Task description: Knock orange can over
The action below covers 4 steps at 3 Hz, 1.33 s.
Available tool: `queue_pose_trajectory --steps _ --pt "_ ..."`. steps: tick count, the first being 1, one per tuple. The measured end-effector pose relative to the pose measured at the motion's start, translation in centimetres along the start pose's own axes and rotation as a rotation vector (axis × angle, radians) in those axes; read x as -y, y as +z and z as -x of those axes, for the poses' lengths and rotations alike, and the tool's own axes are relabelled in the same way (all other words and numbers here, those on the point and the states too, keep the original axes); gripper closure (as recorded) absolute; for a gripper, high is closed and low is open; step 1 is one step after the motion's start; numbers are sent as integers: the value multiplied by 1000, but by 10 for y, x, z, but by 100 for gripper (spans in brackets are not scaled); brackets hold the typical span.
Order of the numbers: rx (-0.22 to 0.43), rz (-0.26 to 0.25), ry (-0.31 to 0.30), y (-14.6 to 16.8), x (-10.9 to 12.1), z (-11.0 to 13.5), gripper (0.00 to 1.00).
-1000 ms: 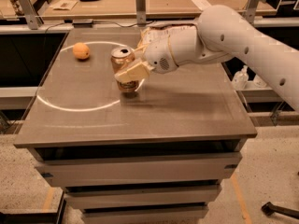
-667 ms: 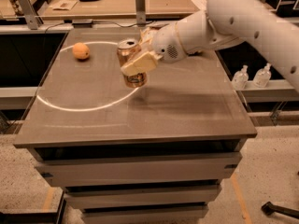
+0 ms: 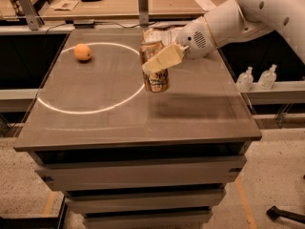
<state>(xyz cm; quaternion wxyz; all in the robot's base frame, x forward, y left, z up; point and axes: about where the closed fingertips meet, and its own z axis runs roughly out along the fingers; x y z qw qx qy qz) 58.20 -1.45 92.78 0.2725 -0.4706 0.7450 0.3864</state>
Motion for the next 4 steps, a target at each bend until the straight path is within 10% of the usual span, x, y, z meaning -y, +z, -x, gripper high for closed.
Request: queue_pose_trajectory --steps 2,4 --pt "-14 123 353 3 5 -54 100" --pt "4 186 578 14 4 -70 100"
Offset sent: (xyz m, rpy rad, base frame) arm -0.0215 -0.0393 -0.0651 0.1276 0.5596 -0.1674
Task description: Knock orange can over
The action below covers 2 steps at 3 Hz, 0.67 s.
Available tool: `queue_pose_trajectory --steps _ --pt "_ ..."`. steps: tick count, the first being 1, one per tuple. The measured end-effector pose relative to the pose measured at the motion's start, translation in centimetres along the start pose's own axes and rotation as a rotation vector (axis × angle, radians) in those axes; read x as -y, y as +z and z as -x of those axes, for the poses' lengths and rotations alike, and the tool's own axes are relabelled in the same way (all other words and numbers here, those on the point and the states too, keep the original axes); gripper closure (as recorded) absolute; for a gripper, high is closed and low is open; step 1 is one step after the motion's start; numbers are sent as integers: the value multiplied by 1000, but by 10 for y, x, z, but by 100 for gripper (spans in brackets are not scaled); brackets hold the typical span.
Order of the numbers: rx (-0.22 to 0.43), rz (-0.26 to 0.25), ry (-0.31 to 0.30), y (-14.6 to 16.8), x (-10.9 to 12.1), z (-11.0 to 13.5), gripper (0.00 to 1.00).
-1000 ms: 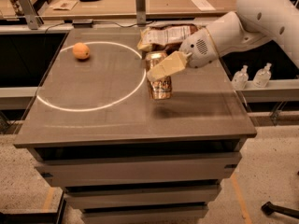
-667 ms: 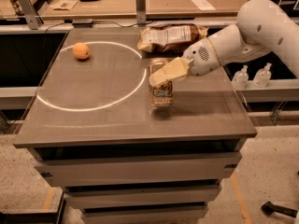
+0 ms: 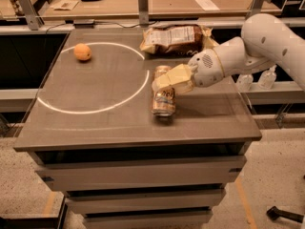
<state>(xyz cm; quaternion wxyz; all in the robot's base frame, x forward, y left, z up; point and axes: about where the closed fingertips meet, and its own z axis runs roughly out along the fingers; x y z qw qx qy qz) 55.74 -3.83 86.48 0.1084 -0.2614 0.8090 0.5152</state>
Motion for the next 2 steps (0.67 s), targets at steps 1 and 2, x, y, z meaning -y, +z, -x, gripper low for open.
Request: queue_pose_trajectory --steps 1,2 --pt "-3 4 50 9 4 -7 100" --pt "-6 6 47 11 4 -7 81"
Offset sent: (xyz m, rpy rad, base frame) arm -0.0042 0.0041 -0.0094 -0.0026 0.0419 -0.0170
